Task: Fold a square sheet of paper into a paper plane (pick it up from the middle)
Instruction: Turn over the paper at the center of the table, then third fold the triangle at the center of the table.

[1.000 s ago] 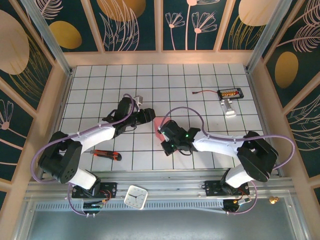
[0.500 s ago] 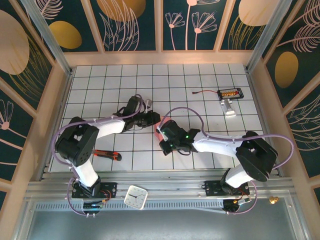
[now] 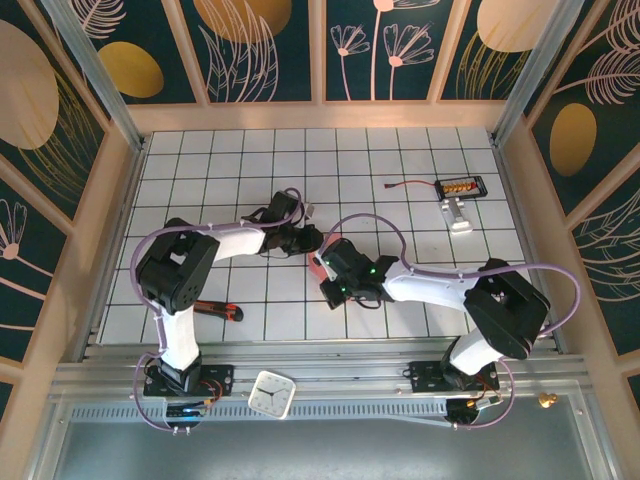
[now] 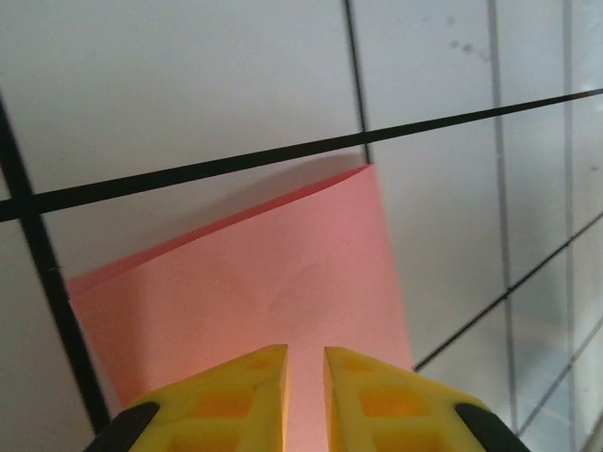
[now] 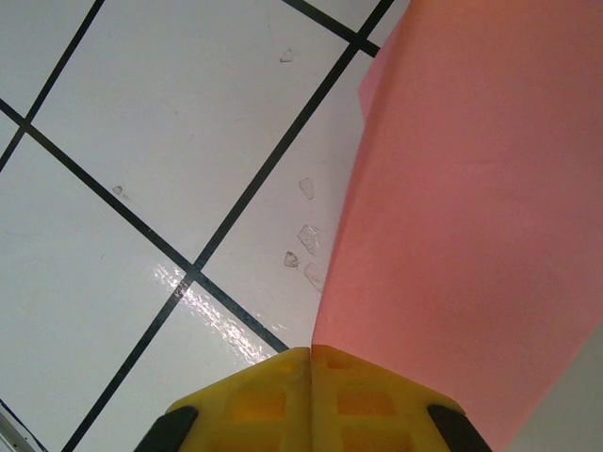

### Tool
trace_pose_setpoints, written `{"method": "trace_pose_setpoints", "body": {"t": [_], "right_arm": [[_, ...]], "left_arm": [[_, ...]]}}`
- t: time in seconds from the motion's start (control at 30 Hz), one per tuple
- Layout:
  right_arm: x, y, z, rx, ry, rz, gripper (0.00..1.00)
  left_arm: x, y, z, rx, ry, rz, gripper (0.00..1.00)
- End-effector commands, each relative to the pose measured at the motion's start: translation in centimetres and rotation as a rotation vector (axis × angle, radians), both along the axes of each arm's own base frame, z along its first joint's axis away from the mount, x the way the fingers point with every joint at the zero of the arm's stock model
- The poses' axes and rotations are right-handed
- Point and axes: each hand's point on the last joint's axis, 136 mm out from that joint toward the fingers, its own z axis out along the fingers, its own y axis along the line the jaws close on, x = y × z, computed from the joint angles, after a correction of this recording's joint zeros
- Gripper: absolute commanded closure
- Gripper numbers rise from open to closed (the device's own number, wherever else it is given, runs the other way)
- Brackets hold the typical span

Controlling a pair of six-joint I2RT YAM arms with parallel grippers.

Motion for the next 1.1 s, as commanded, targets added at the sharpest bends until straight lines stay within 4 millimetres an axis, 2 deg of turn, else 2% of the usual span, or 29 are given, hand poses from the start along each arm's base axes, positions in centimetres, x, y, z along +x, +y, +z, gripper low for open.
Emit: {"method": "trace_pose_setpoints", "body": {"t": [0.0,0.27,0.53,0.83,1.07], "right_arm": [[0.9,1.1,0.7,0.040,-0.015,0.022,0.97],[2.1,1.5,0.6,0.071,0.005,0.029,0.96],[2.8,1.4,0.7,0.120,0.039,0.029,0.94],[2.8,1.5,1.8,0.275,0.134,0.045,0.90],[2.4,1.3,1.7,0.321,0.184,0.050,0.89]], "left_arm": [[-0.3,0.2,-0.9,0.059,0.005,-0.044,0.83],[-0.9,0.4,-2.6,0.095,0.021,-0.104,0.86],[-0.9,0.3,-3.3,0.104,0.027,-0.119,0.87],[-1.0,0.4,-3.6,0.112,0.032,-0.118,0.87],[-0.9,0.5,-3.5,0.116,0.027,-0.119,0.87]]}}
